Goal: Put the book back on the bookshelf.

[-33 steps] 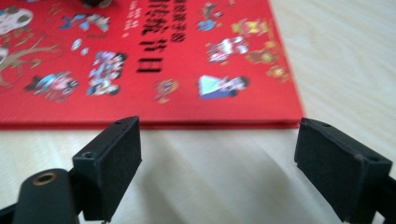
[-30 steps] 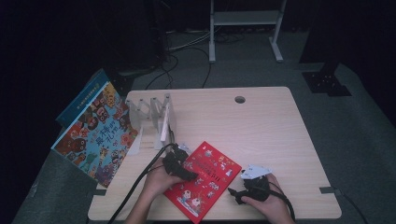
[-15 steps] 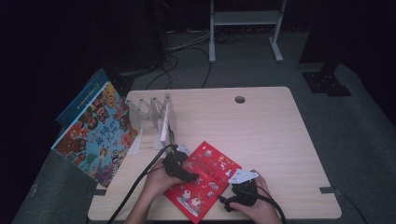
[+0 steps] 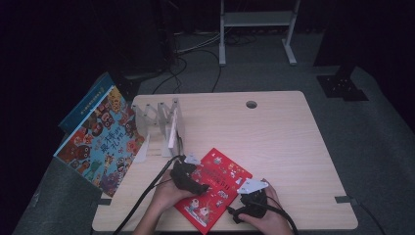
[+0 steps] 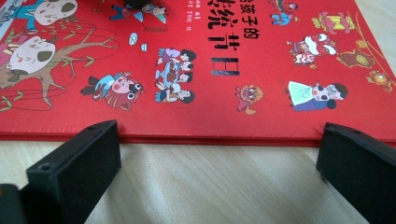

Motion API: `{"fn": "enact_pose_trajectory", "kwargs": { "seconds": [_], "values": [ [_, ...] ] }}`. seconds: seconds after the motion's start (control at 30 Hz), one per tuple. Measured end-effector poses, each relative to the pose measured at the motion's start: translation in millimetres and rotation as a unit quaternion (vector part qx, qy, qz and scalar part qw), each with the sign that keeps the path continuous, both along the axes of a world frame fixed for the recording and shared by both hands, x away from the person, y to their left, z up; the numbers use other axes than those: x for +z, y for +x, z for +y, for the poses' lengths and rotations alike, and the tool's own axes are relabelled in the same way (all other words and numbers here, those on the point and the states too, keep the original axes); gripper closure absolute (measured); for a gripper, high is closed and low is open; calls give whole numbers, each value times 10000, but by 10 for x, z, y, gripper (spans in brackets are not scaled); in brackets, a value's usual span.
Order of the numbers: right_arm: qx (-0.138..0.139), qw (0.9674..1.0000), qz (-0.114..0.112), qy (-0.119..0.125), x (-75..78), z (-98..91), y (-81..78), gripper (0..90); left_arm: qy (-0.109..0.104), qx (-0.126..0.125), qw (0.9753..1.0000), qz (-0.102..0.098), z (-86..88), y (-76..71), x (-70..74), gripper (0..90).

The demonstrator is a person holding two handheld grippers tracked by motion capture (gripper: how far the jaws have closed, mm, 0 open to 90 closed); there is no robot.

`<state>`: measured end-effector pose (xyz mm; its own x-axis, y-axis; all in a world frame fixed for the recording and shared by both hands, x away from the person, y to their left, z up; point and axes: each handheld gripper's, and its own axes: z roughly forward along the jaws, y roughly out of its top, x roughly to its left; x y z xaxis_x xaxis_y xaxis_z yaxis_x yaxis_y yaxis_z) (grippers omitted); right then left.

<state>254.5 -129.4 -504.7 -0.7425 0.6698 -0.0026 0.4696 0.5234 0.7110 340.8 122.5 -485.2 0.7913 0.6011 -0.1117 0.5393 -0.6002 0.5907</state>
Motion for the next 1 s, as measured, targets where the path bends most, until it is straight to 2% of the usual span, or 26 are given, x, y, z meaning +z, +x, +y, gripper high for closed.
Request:
{"fn": "enact_pose_trajectory", "kwargs": {
  "seconds": [0.3,0.4,0.53,0.77,1.0],
  "values": [
    [-2,10000,-2,-3,-2,15,-12,0,-3,329,9995,-37,-51,-40,-6,0],
    [-30,10000,-4,-9,-1,21,-17,0,-67,659,9978,-103,-97,-67,-19,0],
    [-37,10000,2,-7,-1,21,-17,0,-93,783,9968,-130,-110,-80,-24,0],
    [-39,10000,15,2,-2,23,-16,0,-97,793,9967,-144,-110,-83,-25,0],
    [-50,10000,27,6,-2,25,-13,0,-106,764,9970,-3,-98,-53,0,0]
  ]
}}
